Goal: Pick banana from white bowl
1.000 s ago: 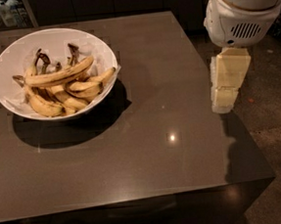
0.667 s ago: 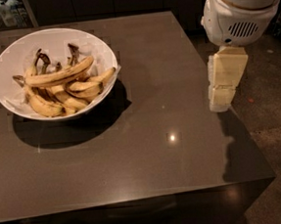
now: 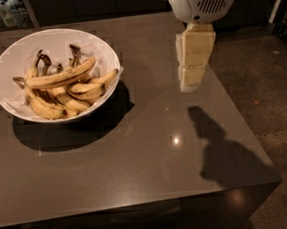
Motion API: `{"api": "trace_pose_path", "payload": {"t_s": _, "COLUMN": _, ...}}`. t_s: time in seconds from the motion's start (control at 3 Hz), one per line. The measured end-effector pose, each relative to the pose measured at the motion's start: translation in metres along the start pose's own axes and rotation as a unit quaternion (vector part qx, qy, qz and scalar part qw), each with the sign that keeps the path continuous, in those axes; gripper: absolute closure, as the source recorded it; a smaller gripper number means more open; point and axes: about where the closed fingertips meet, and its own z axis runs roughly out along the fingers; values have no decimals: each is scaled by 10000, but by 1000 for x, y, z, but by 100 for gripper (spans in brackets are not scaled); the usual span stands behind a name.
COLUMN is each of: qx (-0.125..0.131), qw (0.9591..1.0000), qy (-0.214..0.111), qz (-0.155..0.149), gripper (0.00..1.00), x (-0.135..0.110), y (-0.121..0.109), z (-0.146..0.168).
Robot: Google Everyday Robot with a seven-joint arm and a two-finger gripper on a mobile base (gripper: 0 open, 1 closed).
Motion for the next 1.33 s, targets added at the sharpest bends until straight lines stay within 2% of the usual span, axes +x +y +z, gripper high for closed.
{"api": "trace_pose_path", "payload": {"t_s": 0.33, "qx": -16, "qw": 9988, "qy": -216, "qz": -428, "gripper": 0, "x": -24, "y": -7, "z": -2}}
{"api": "trace_pose_path", "payload": {"t_s": 0.67, "qx": 1, "qw": 9987, "qy": -221, "qz": -463, "gripper": 0, "x": -25, "y": -7, "z": -3}}
{"api": "trace_pose_path", "payload": {"t_s": 1.0, "qx": 145, "qw": 9970, "qy": -491, "qz": -587, "gripper": 0, "x": -46, "y": -23, "z": -2}}
{"api": "trace_pose_path", "payload": {"t_s": 1.33, "qx": 180, "qw": 9939, "qy": -694, "qz": -835, "gripper": 0, "x": -68, "y": -43, "z": 4}}
